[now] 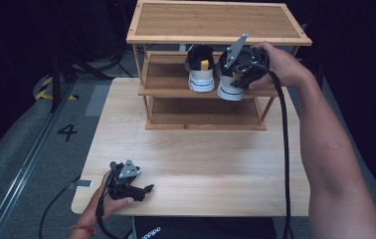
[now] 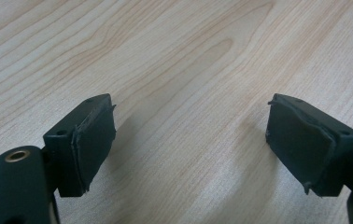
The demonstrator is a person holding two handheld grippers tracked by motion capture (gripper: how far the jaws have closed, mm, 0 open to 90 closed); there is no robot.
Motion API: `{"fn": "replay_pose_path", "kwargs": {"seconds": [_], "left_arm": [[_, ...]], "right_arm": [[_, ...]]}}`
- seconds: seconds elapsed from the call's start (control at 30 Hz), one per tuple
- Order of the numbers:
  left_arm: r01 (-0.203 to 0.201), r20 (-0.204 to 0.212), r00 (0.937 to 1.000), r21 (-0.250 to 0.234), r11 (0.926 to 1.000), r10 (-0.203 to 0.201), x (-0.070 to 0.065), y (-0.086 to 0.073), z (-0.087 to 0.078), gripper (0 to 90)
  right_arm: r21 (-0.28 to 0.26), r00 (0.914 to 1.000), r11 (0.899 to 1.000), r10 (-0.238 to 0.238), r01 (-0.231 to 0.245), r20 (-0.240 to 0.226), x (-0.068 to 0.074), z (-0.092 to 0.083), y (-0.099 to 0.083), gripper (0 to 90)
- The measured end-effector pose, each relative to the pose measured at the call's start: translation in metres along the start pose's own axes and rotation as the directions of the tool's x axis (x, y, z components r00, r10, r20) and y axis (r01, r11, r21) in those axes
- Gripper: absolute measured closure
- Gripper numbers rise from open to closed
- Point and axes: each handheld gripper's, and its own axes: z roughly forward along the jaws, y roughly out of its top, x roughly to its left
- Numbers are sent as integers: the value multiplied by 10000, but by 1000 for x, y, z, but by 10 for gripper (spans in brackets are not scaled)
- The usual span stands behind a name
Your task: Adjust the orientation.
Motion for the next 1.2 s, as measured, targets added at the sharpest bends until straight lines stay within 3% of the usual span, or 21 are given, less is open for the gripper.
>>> {"fn": "replay_pose_path", "kwargs": {"seconds": [0.1,0.2,0.27,0.4,0.5,0.6,0.67,0.7,0.77,0.83,0.9,0.93,1.0,1.03,1.1,1.13,1.2], "left_arm": [[-10,-9,10000,8,10000,10,0,0,0,163],[7,-21,10000,1,10000,-7,0,0,0,163],[17,-29,10000,-3,10000,-17,0,0,0,163],[85,-12,10000,-13,10000,-85,-1,-1,0,163],[114,3,9999,-17,9999,-114,-1,-1,0,163],[116,7,9999,-14,9999,-116,-1,-1,0,163],[115,7,9999,-13,9999,-115,-1,-1,0,163],[112,5,9999,-13,9999,-112,-1,-1,0,163],[113,4,9999,-10,9999,-113,-1,-1,0,163],[51,-53,10000,-14,10000,-51,-1,-1,-1,163],[95,-43,9999,-19,10000,-95,-1,-1,0,163],[62,-54,10000,-14,10000,-62,-1,-1,-1,163],[101,-45,9999,-23,9999,-101,-1,-1,0,163],[62,-56,10000,-12,10000,-62,-1,-1,-1,163],[107,-41,9999,-22,9999,-107,-1,-1,0,163],[102,-45,9999,-19,9999,-102,-1,-1,0,163],[104,-56,9999,-18,9999,-104,-1,-1,-1,163]], "right_arm": [[-857,9952,9954,493,-420,843,5,-8,-6,457],[-1803,9803,9752,1524,-1285,1256,9,-16,-13,442],[-2495,9727,9560,1915,-1546,1310,16,-22,-20,440],[-3565,9428,9028,3047,-2407,1351,30,-25,-36,395],[-3877,9233,8754,3617,-2888,1289,43,-21,-48,360],[-4139,8964,8416,4274,-3470,1176,53,-13,-61,319],[-4319,8669,7998,4927,-4169,755,57,-5,-69,302],[-4320,8572,7868,5118,-4408,574,58,-2,-71,284],[-4290,8288,7551,5589,-4958,259,60,7,-73,277],[-4131,8162,7500,5771,-5165,273,62,16,-72,263],[-4046,8153,7442,5790,-5315,-59,62,22,-70,261],[-3959,8123,7451,5832,-5368,-38,62,24,-68,256],[-3760,8106,7588,5847,-5318,337,60,29,-65,260],[-3706,8057,7577,5909,-5372,402,59,31,-64,230],[-3710,7950,7418,6064,-5587,152,55,32,-63,208],[-3696,7950,7408,6066,-5610,92,53,33,-63,209],[-3676,7836,7280,6212,-5787,-33,50,35,-64,212]]}}
